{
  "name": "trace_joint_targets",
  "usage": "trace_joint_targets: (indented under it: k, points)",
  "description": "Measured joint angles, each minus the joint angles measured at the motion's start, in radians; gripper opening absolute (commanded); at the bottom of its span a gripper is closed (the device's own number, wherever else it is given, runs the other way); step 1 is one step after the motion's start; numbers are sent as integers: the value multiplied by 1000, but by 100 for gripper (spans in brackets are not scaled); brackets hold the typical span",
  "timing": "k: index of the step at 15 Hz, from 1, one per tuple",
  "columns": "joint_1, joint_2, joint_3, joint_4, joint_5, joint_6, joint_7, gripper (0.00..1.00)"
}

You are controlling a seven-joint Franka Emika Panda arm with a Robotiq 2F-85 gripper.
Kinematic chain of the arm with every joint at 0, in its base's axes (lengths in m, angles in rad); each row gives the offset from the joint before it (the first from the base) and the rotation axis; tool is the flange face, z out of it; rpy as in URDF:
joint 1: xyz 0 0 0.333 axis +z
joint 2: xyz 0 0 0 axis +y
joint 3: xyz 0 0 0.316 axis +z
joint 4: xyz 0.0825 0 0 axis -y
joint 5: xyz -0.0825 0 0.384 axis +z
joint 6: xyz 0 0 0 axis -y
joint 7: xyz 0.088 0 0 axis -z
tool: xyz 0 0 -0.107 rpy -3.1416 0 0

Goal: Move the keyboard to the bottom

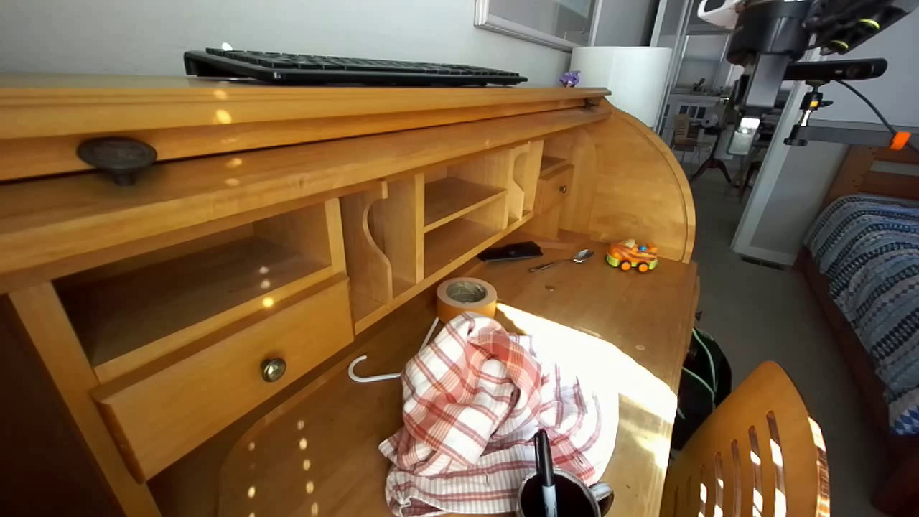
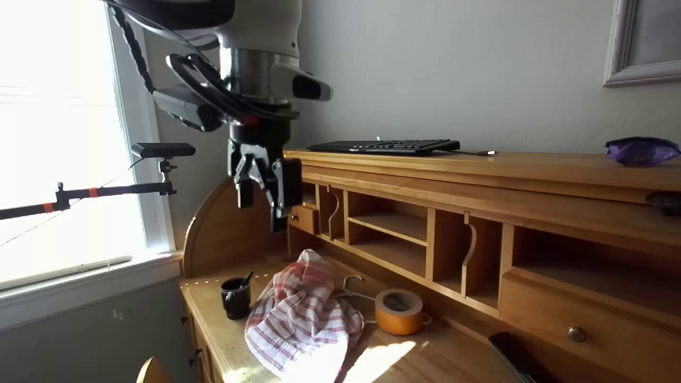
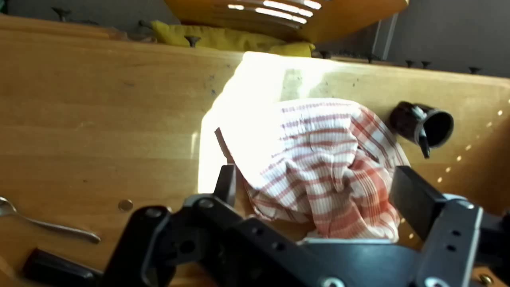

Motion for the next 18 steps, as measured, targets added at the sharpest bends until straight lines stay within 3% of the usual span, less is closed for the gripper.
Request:
trace_joint_targets:
  k: [9,13,18]
  points:
    - [-14,213,51,451,283,-14,-2,100]
    - [-84,353,63,666,372,-99,-21,100]
    - [-200,514,104,895,399,-231,-34,100]
